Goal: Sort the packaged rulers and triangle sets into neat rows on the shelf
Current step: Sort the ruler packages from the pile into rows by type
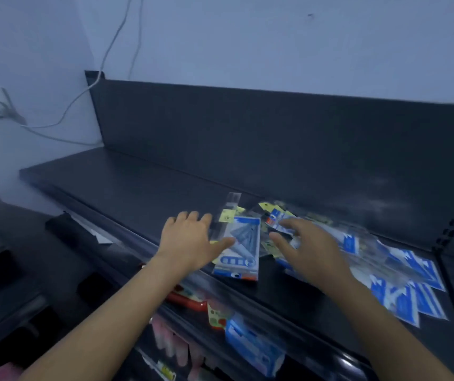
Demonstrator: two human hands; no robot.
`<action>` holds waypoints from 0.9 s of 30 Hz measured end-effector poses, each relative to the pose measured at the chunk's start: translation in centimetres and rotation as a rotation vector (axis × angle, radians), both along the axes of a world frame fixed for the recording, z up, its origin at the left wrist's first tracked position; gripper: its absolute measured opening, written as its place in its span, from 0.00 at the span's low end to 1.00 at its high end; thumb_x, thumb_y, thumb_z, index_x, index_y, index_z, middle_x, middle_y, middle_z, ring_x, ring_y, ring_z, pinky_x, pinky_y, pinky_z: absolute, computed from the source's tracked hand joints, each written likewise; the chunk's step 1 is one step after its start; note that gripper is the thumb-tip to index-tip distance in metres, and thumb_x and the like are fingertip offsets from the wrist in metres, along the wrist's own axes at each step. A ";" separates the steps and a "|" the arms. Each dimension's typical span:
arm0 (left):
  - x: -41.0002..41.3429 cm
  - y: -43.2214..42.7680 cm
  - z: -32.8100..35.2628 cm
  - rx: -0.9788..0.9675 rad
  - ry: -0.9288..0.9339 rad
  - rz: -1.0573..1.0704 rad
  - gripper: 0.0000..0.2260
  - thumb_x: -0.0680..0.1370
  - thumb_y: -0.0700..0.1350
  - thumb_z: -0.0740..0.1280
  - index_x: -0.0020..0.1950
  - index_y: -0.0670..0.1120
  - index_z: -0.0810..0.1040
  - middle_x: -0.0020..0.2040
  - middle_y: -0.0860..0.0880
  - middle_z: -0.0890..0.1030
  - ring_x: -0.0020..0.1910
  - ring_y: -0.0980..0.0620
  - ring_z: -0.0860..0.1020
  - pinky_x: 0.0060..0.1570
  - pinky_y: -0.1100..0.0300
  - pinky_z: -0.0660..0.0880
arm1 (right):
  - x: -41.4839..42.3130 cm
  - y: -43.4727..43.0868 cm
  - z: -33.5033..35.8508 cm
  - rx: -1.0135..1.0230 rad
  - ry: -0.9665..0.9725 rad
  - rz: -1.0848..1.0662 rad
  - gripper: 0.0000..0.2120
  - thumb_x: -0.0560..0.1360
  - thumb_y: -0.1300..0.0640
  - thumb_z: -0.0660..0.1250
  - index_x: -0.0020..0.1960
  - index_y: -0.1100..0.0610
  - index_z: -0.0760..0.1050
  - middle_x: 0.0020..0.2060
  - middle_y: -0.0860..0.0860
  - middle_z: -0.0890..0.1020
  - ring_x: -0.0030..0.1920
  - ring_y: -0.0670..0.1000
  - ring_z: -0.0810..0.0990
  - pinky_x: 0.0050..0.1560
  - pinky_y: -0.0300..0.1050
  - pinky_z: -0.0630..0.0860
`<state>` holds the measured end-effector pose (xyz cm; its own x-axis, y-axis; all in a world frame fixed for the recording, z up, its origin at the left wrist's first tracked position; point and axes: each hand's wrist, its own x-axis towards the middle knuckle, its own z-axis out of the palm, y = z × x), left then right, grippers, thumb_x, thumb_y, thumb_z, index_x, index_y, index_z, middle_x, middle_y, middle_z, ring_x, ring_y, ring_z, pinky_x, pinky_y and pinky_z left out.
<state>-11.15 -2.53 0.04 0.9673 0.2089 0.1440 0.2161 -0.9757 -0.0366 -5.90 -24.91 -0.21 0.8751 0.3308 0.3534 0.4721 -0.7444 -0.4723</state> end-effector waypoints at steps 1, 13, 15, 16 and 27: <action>0.9 0.9 -0.2 -0.014 0.003 0.006 0.40 0.71 0.75 0.49 0.73 0.50 0.65 0.70 0.47 0.71 0.69 0.45 0.67 0.66 0.49 0.64 | 1.1 1.3 -0.1 0.020 -0.013 -0.005 0.19 0.74 0.41 0.64 0.61 0.50 0.76 0.58 0.47 0.80 0.57 0.49 0.77 0.50 0.42 0.70; 14.8 2.9 -1.2 -0.224 0.361 -0.120 0.45 0.66 0.75 0.63 0.69 0.41 0.71 0.75 0.42 0.61 0.75 0.43 0.54 0.69 0.48 0.56 | 10.5 7.6 -0.5 -0.067 0.028 -0.173 0.20 0.76 0.41 0.62 0.62 0.51 0.75 0.58 0.49 0.79 0.54 0.51 0.78 0.47 0.43 0.72; 16.9 2.5 -1.6 -0.257 0.434 -0.178 0.39 0.66 0.69 0.67 0.66 0.42 0.71 0.74 0.42 0.60 0.74 0.43 0.52 0.67 0.50 0.56 | 11.4 7.3 -0.4 -0.091 0.029 -0.220 0.19 0.75 0.41 0.62 0.60 0.50 0.76 0.56 0.48 0.81 0.54 0.52 0.79 0.46 0.44 0.72; 18.0 2.5 -1.7 -0.275 0.415 -0.216 0.31 0.66 0.66 0.69 0.59 0.44 0.74 0.70 0.43 0.65 0.72 0.44 0.56 0.63 0.51 0.59 | 11.8 7.0 -0.3 -0.098 0.042 -0.243 0.19 0.75 0.40 0.62 0.60 0.49 0.76 0.56 0.48 0.81 0.53 0.52 0.79 0.45 0.44 0.72; 23.4 4.7 -0.5 -0.625 0.206 -0.517 0.05 0.71 0.51 0.69 0.35 0.53 0.79 0.32 0.56 0.80 0.34 0.55 0.78 0.37 0.58 0.74 | 11.9 5.0 -0.9 -0.341 0.176 -0.276 0.13 0.76 0.44 0.62 0.60 0.42 0.75 0.52 0.43 0.80 0.57 0.50 0.78 0.47 0.42 0.72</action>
<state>12.26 2.15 -0.45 0.9574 -0.2858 -0.0407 -0.2164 -0.8036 0.5544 5.96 -19.90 -1.15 0.9835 0.1487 0.1035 0.1693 -0.9575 -0.2337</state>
